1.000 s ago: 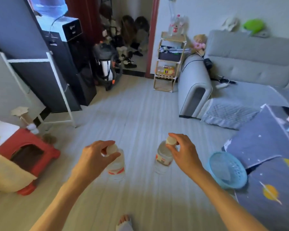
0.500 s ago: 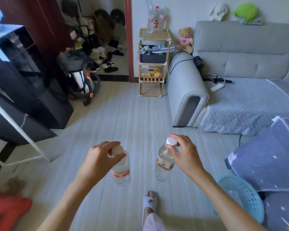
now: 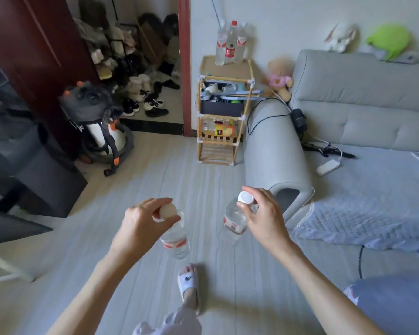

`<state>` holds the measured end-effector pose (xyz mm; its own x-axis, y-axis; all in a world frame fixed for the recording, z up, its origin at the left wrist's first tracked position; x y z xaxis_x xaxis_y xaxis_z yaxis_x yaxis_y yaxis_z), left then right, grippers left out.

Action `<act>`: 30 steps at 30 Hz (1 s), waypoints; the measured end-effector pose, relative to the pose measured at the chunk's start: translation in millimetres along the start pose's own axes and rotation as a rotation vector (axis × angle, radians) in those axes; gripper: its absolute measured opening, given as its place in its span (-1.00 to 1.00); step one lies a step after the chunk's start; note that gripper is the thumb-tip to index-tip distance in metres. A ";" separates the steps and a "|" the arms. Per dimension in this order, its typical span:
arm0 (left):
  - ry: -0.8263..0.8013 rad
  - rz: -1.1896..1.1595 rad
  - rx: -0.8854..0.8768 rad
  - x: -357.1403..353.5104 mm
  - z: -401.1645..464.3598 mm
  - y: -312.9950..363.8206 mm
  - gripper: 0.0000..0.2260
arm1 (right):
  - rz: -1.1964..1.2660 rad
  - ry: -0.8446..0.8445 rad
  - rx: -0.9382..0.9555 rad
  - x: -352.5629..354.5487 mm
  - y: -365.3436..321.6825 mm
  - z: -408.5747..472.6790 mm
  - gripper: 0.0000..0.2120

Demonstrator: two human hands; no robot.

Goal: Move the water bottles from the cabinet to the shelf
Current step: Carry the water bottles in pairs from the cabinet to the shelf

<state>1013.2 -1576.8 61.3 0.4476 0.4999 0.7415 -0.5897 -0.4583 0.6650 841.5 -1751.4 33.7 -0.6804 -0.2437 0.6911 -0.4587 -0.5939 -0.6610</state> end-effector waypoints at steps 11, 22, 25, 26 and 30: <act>0.013 0.006 -0.121 -51.9 294.6 25.8 -0.66 | -0.034 -0.031 0.050 -40.5 63.0 280.8 -0.74; 0.005 -0.036 -0.138 -103.2 524.4 57.0 -0.66 | -0.029 0.005 0.073 -62.9 122.9 505.9 -0.67; 0.000 0.001 -0.156 -121.2 589.3 66.2 -0.66 | 0.000 0.008 0.060 -68.9 146.2 569.1 -0.65; -0.002 0.004 -0.161 -125.7 611.8 71.7 -0.66 | 0.006 0.013 0.061 -68.7 152.9 592.9 -0.65; 0.023 -0.046 -0.163 -132.6 696.9 97.9 -0.69 | -0.026 0.046 0.110 -61.8 171.1 691.8 -0.59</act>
<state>1364.6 -2200.1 90.6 0.4624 0.5352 0.7069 -0.6711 -0.3099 0.6735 1200.4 -2368.4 80.2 -0.6959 -0.1930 0.6917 -0.4129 -0.6806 -0.6053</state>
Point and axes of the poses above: each hand's wrist, its own z-axis towards the middle knuckle, its own x-axis out of the back of the hand, y = z × x, the point moved 3 cm from there along z, towards the middle knuckle, and after that the axes turned 1 degree about y, right-handed, at the moved point
